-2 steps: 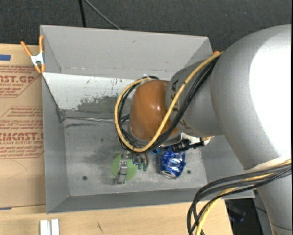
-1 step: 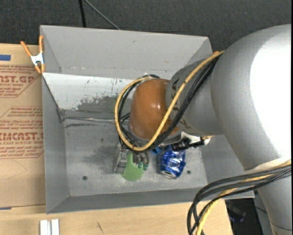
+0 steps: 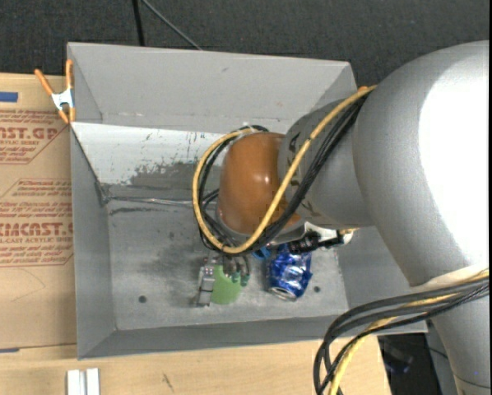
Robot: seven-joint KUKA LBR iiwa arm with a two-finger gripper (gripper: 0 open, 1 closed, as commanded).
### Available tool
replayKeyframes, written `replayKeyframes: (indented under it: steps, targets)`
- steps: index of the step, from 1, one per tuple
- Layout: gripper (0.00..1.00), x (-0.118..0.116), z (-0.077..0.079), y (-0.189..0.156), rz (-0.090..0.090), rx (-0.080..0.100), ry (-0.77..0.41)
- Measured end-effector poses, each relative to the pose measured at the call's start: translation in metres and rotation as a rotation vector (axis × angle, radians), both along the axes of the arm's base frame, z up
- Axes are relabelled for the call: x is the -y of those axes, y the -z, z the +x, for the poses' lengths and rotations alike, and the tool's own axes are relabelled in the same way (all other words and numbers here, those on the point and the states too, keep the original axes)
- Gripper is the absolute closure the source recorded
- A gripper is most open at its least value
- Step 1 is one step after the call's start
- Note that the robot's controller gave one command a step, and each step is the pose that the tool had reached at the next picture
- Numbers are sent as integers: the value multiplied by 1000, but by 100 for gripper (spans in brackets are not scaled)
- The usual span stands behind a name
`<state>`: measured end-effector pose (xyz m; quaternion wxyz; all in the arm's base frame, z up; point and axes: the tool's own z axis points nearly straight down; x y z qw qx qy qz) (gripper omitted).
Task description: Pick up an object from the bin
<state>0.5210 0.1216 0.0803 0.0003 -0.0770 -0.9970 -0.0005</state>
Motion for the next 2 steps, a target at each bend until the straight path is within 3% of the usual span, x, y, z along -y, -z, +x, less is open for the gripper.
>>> replayKeyframes:
  steps: [1, 2]
  targets:
    - [0, 68, -39, -3, -4, -1, -91]
    - [100, 64, -39, -4, -1, 0, -96]
